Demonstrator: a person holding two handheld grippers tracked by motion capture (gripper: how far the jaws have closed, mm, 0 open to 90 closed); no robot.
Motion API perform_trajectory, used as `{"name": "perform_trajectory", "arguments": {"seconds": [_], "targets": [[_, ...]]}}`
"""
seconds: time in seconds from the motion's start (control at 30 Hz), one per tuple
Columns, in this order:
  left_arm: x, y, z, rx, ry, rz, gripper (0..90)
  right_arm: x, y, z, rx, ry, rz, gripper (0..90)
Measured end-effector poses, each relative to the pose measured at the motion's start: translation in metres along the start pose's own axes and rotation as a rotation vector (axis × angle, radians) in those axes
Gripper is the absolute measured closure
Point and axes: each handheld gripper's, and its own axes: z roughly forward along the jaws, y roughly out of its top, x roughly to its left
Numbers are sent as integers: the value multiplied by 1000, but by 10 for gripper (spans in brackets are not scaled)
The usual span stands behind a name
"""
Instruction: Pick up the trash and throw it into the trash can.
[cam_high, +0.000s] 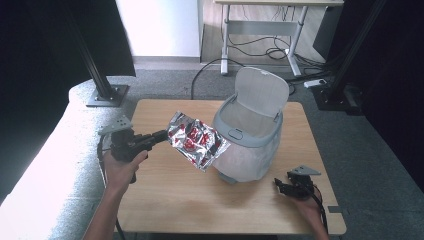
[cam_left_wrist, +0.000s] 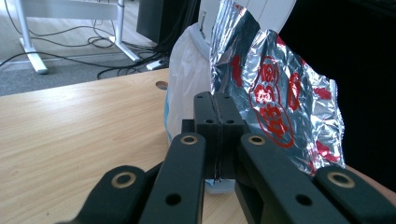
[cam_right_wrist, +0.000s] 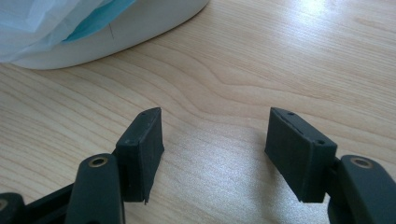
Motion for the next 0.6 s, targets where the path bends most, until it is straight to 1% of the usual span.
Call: {"name": "perform_trajectory", "arguments": {"seconds": [0.2, 0.6], "targets": [[-4, 8, 4, 7, -3, 13, 900, 0, 0, 0, 0, 0, 1, 356], [-7, 27, 20, 28, -5, 22, 900, 0, 0, 0, 1, 0, 0, 356]]}}
